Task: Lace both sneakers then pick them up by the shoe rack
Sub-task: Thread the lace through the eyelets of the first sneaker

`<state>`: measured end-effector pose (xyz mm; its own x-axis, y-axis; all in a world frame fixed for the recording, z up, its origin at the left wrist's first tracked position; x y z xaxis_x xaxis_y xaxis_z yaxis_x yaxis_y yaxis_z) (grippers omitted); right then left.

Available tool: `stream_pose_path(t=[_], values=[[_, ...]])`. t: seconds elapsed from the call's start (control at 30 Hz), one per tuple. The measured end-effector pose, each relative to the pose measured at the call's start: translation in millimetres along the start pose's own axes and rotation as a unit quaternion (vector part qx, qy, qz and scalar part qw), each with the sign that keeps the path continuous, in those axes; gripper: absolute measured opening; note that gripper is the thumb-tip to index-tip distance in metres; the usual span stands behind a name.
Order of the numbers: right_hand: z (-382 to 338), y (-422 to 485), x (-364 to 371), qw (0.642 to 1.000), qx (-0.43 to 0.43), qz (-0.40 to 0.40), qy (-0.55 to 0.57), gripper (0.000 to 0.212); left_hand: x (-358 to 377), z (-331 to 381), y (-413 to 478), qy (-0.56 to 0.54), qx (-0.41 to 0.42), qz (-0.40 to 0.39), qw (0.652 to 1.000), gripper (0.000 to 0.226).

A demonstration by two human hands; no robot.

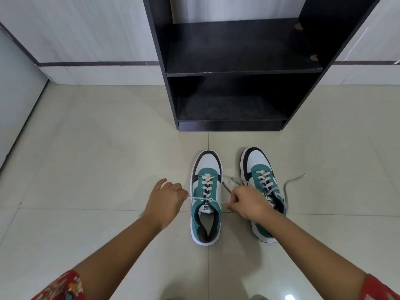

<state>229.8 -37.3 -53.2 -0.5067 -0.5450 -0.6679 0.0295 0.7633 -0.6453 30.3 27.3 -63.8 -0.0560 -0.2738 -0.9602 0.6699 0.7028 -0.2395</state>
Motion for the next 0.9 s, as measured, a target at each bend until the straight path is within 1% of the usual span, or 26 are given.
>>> stream_pose_path(t=[0.07, 0.1, 0.13, 0.17, 0.2, 0.23, 0.27, 0.3, 0.37, 0.43, 0.5, 0.57, 0.63, 0.73, 0.8, 0.83, 0.87, 0.9], values=[[2, 2, 3, 1.0, -0.017, 0.001, 0.0, 0.017, 5, -6, 1, -0.072, -0.026, -0.017, 0.997, 0.014], [3, 3, 3, 0.999, -0.033, 0.001, 0.015, 0.017, 5, -8, 1, -0.152, -0.047, -0.036, 0.987, 0.018], [5, 3, 3, 0.998, -0.048, -0.006, 0.044, 0.019, 3, -10, 1, -0.268, -0.076, -0.055, 0.959, 0.02], [5, 2, 2, 0.994, -0.066, -0.017, 0.089, 0.021, 1, -11, 0, -0.386, -0.11, -0.066, 0.913, 0.023], [4, 1, 1, 0.986, -0.084, -0.025, 0.143, 0.021, -2, -9, -2, -0.479, -0.143, -0.068, 0.863, 0.027], [1, -1, 0, 0.974, -0.103, -0.03, 0.202, 0.02, -6, -6, -3, -0.538, -0.165, -0.065, 0.824, 0.03], [-4, -3, 0, 0.96, -0.12, -0.033, 0.251, 0.019, -9, -2, -3, -0.568, -0.18, -0.066, 0.8, 0.034], [-8, -3, 0, 0.947, -0.139, -0.029, 0.287, 0.02, -10, 2, -3, -0.588, -0.182, -0.068, 0.785, 0.037], [-19, -2, 2, 0.922, -0.161, -0.021, 0.352, 0.023, -15, 12, -1, -0.628, -0.159, -0.068, 0.759, 0.036], [-29, 1, 4, 0.883, -0.162, -0.029, 0.439, 0.024, -19, 18, 2, -0.664, -0.141, -0.063, 0.731, 0.032], [-35, 5, 7, 0.834, -0.169, -0.039, 0.523, 0.026, -24, 21, 4, -0.678, -0.129, -0.05, 0.721, 0.03], [-37, 8, 10, 0.803, -0.17, -0.04, 0.57, 0.026, -26, 24, 6, -0.676, -0.116, -0.042, 0.726, 0.028], [-38, 9, 13, 0.802, -0.165, -0.03, 0.573, 0.024, -26, 27, 7, -0.67, -0.094, -0.047, 0.735, 0.028], [-39, 13, 18, 0.805, -0.168, -0.025, 0.569, 0.022, -28, 33, 6, -0.67, -0.053, -0.062, 0.738, 0.028], [-38, 16, 18, 0.798, -0.17, -0.018, 0.578, 0.016, -31, 39, 7, -0.674, -0.02, -0.076, 0.735, 0.019], [-37, 17, 17, 0.799, -0.164, -0.014, 0.578, 0.013, -30, 41, 8, -0.678, -0.017, -0.084, 0.73, 0.014], [-37, 17, 17, 0.799, -0.162, -0.012, 0.578, 0.015, -29, 40, 8, -0.685, -0.029, -0.09, 0.723, 0.016], [-38, 16, 16, 0.801, -0.167, -0.016, 0.575, 0.018, -27, 39, 9, -0.695, -0.048, -0.096, 0.711, 0.022]])
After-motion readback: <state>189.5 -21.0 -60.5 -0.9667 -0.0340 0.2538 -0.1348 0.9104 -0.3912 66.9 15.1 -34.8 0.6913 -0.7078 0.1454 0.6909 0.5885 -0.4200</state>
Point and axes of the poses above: each hand's wrist, its own y-axis towards the middle knuckle, its own x-axis out of the palm, z = x × y, the point moved 5 cm from there along y, towards the middle knuckle, and after that the axes turned 8 degrees about -z, right-handed, at the moved point
